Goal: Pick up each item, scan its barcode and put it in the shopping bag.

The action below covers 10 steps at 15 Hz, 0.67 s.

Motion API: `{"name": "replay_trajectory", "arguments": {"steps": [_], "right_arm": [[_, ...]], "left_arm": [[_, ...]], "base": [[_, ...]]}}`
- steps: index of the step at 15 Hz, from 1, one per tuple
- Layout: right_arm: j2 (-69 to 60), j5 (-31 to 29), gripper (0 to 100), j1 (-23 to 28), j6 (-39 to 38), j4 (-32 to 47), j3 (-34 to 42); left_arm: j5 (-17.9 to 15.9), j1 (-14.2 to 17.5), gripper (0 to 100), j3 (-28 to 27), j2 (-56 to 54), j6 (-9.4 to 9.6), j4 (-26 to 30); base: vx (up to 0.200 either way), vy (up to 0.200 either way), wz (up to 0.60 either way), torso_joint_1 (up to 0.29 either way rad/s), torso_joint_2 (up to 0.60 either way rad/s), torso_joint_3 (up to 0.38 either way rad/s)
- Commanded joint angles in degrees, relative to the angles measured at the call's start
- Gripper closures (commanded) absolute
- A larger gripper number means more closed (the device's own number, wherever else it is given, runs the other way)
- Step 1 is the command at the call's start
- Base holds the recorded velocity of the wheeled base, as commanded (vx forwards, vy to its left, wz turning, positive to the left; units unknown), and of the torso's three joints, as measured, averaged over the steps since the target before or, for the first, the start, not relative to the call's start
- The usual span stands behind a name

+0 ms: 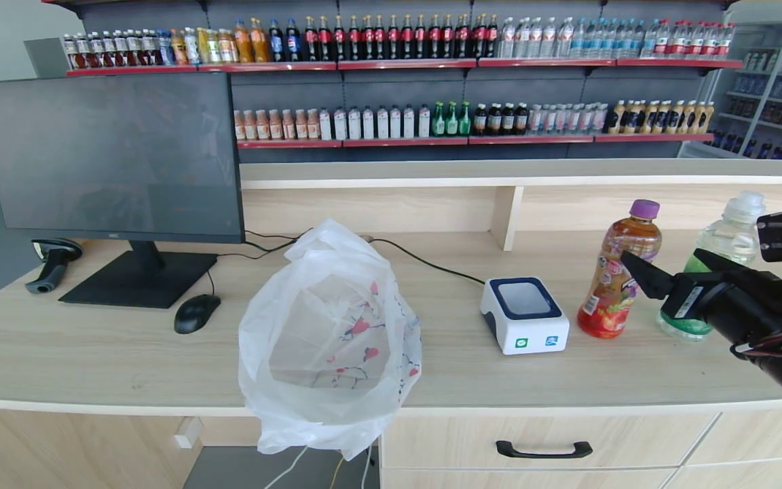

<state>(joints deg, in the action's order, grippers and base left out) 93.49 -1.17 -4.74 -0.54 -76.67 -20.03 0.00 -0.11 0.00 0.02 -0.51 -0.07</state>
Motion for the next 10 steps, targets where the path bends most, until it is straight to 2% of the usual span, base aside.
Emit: {"name": "replay_trajectory", "arguments": {"steps": [1, 10], "right_arm": [[1.7, -0.24, 0, 0.26, 0.01, -0.15, 0.52], [7.76, -0.32, 0, 0.79, 0.45, -4.46, 1.75]], "left_arm": [[0.0, 0.02, 0, 0.0, -0.02, -0.02, -0.01], [0.0, 0.02, 0, 0.0, -0.02, -0.02, -0.01]], "base": [[0.0, 0.0, 0.0, 0.0, 0.0, 0.0], [0.0, 0.0, 0.0, 0.0, 0.0, 0.0]]}}
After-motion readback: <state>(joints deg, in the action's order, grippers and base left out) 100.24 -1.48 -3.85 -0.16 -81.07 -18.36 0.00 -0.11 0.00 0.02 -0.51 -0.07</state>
